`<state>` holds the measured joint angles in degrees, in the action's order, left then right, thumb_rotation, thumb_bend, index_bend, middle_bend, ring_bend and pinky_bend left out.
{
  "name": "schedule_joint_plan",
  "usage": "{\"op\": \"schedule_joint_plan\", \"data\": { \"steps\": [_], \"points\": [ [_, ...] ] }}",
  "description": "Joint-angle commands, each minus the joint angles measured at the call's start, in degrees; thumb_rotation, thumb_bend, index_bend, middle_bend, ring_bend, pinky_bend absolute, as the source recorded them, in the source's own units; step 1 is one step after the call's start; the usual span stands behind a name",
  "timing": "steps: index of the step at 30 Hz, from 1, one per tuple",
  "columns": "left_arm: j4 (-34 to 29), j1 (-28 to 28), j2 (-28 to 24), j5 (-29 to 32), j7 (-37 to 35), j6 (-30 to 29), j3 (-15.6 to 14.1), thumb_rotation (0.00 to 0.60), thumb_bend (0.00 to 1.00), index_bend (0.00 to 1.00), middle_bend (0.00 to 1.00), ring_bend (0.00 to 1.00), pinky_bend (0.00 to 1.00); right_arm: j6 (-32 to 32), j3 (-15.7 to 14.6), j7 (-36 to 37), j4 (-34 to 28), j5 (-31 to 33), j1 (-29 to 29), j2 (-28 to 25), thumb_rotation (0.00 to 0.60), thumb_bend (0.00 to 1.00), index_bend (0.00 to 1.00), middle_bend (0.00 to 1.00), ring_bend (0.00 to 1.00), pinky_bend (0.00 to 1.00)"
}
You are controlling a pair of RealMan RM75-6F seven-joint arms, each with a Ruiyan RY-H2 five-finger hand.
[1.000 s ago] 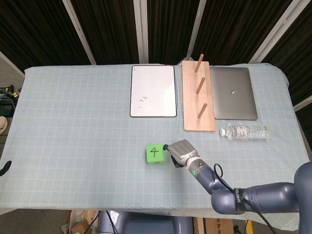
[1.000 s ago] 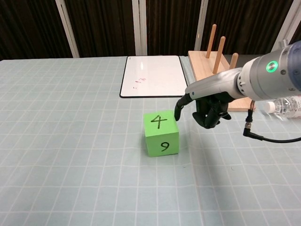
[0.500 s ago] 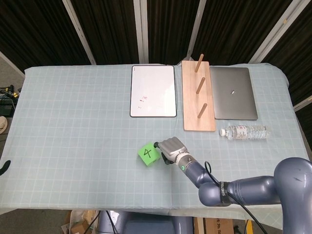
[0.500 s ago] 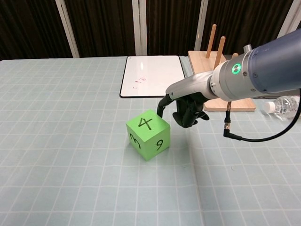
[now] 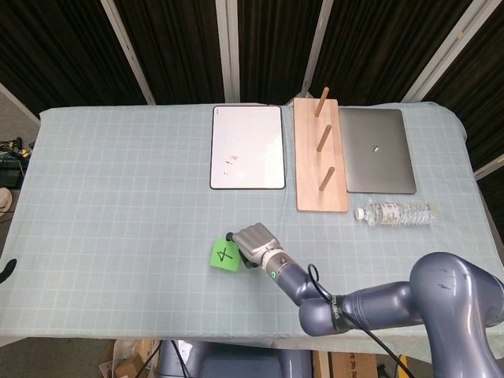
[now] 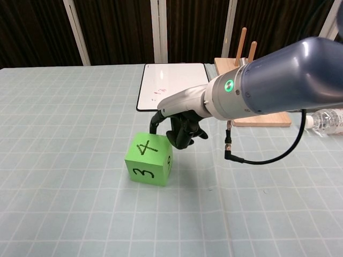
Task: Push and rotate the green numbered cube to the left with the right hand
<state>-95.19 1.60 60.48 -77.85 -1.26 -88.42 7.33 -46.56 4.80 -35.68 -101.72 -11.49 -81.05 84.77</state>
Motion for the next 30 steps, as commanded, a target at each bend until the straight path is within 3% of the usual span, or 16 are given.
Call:
{"op": "schedule_joint_plan", "data": {
  "steps": [1, 20, 30],
  "points": [
    [0.03, 0.05, -0.04, 0.16, -0.17, 0.13, 0.09, 0.600, 0.31, 0.11, 0.01, 0.00, 0.00, -0.26, 0.56, -0.08, 1.44, 0.83, -0.91, 1.39, 0.600, 0.82, 0.22, 0.83, 0.85, 0.69],
    [-0.09, 0.00, -0.30, 0.44, -0.62, 0.35, 0.14, 0.600, 0.31, 0.11, 0.01, 0.00, 0.00, -0.26, 3.22, 1.12, 1.37, -0.68, -3.35, 4.57, 0.600, 0.82, 0.22, 0.83, 0.85, 0.69],
    [-0.17, -0.17, -0.39, 0.78, -0.76, 0.08, 0.34, 0.600, 0.31, 0.11, 0.01, 0.00, 0.00, -0.37, 2.26, 0.37, 0.01, 0.06, -4.28, 3.72, 0.600, 0.82, 0.22, 0.83, 0.85, 0.69]
  ]
}}
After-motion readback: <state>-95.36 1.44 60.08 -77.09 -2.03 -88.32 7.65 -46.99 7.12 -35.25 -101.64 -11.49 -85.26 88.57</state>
